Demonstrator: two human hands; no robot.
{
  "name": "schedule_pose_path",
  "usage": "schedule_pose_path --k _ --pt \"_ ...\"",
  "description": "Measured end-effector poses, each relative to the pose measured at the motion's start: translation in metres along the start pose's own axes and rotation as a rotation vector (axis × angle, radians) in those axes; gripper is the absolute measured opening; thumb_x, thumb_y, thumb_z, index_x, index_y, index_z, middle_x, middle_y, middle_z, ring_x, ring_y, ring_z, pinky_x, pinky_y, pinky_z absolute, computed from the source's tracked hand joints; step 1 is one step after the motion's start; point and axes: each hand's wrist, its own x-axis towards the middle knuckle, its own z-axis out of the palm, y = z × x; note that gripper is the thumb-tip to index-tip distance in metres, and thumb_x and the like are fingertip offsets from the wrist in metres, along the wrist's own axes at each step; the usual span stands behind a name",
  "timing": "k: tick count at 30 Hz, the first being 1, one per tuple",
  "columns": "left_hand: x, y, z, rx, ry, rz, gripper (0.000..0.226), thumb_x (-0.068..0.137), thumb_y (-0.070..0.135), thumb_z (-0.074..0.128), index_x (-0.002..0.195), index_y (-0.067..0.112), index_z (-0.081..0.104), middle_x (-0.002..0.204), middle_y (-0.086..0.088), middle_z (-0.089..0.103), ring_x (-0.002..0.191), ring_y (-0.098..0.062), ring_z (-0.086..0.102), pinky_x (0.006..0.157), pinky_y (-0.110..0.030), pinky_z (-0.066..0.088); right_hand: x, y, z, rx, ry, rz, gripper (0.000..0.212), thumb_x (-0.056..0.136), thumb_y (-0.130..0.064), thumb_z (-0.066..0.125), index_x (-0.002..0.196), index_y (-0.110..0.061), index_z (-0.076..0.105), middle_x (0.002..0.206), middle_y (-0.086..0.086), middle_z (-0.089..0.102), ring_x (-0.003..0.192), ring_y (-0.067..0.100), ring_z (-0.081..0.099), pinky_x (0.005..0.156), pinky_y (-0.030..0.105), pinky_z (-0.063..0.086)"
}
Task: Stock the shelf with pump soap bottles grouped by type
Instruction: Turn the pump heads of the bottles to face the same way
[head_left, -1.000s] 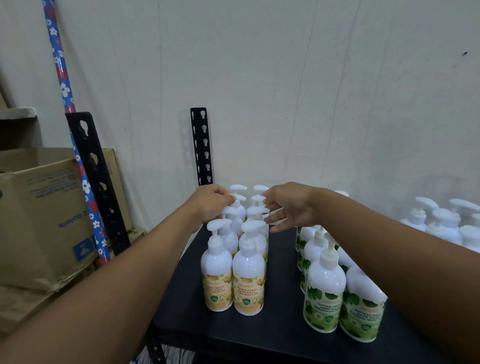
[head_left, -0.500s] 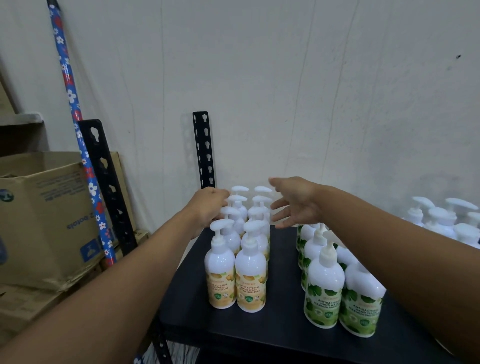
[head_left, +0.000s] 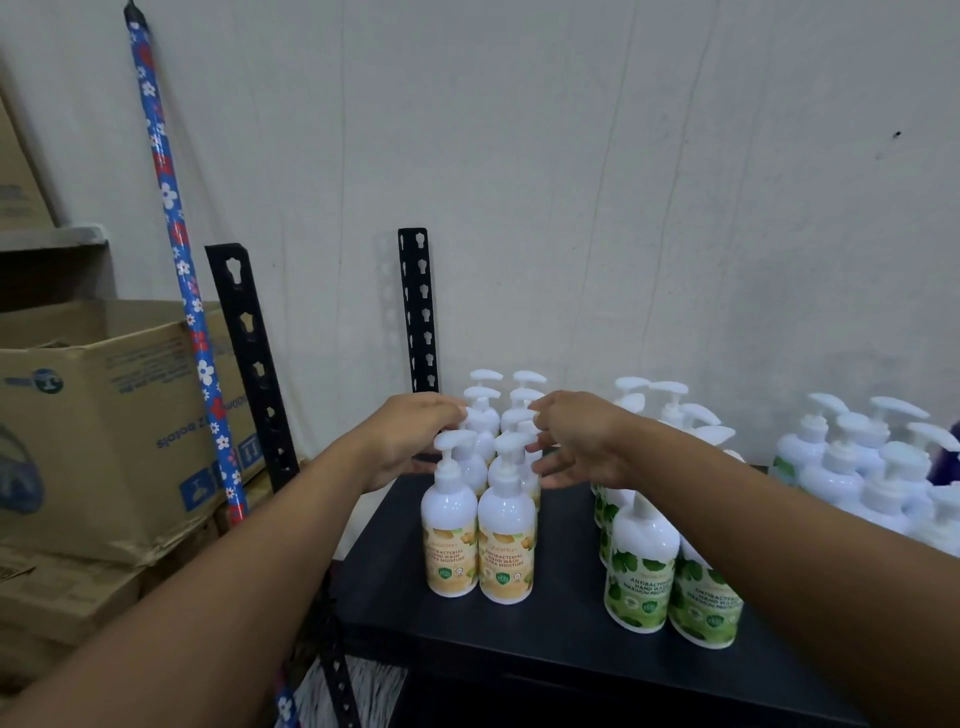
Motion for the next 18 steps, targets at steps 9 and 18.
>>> schedule_pose_path --k 9,18 --pt "0.0016 -0.0034 0.0007 0.004 0.027 0.024 0.017 0.097 0.030 0.067 0.109 0.019 0.072 0.092 0.003 0.072 0.075 -0.011 0.067 0.067 -0.029 0.054 0.0013 0.0027 0.0019 0.014 0.039 0.004 0.038 0.106 -0.014 0.037 0.144 -0.014 0.043 0.111 0.016 0.059 0.094 0.031 0.060 0.092 0.046 0.056" --pt "-0.0022 -0.0029 0.0026 -0.024 0.046 0.019 0.017 0.096 0.030 0.068 0.106 0.017 0.071 0.099 -0.002 0.073 0.079 -0.015 0.068 0.071 -0.032 0.055 -0.0011 0.0033 0.0026 0.044 0.024 -0.002 0.039 0.106 -0.016 0.039 0.145 -0.009 0.040 0.123 0.019 0.056 0.111 0.037 0.062 0.097 0.049 0.055"
